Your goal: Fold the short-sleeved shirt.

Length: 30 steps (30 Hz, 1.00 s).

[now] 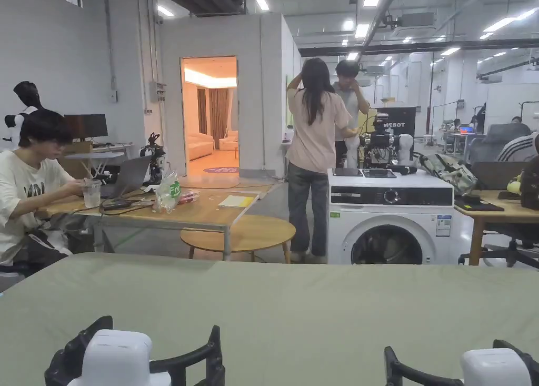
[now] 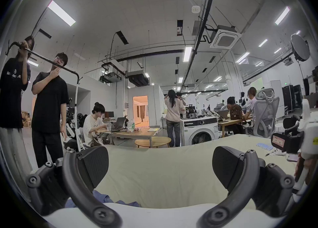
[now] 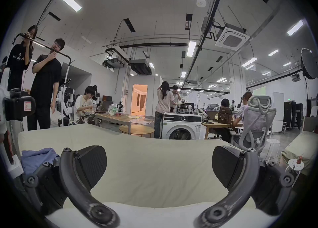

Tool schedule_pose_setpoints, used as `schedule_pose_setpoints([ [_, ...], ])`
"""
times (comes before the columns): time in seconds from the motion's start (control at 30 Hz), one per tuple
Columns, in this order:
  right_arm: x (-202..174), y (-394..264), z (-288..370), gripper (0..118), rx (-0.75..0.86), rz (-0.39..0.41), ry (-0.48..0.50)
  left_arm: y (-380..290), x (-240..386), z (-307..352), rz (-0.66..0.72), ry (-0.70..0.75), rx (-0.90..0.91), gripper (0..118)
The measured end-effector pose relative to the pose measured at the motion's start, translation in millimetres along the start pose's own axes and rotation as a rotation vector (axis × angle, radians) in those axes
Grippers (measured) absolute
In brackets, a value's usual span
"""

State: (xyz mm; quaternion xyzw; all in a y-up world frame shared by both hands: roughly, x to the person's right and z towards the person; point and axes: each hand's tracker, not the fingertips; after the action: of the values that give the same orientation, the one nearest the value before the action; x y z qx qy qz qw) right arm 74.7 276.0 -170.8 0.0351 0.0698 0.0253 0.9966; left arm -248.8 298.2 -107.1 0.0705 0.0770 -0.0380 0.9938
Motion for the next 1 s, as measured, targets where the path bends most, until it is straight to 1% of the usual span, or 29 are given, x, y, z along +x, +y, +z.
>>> schedule_pose_setpoints([
  [0.1, 1.6, 2.2, -3.0, 118, 0.000, -0.005, -0.016, 0.0, 2.0, 0.4, -0.014, 0.005, -0.012, 118],
  [0.3, 1.8, 4.1, -4.4, 118, 0.003, 0.017, -0.024, -0.5, 2.0, -1.2, -0.040, 0.003, -0.016, 118],
  [0.37, 3.5, 4.8, -3.6, 118, 0.003, 0.004, -0.017, -0.1, 2.4, -1.4, -0.043, 0.001, -0.013, 118],
  [0.43, 4.7, 6.2, -2.0, 118, -0.006, -0.026, 0.000, 0.8, 2.2, -2.2, -0.043, -0.002, -0.011, 118],
  [0.5, 4.7, 5.7, -1.2, 118, -0.002, -0.035, -0.012, 0.7, 1.8, -3.1, -0.043, -0.003, -0.011, 118],
  [0.77, 4.4, 4.4, -2.2, 118, -0.009, -0.014, -0.026, 3.2, 2.2, -2.1, -0.026, -0.002, -0.010, 118],
  [1.0, 3.0, 5.0, 1.2, 118, 0.005, -0.014, -0.020, 3.8, 2.6, -1.0, -0.028, 0.001, -0.005, 118],
])
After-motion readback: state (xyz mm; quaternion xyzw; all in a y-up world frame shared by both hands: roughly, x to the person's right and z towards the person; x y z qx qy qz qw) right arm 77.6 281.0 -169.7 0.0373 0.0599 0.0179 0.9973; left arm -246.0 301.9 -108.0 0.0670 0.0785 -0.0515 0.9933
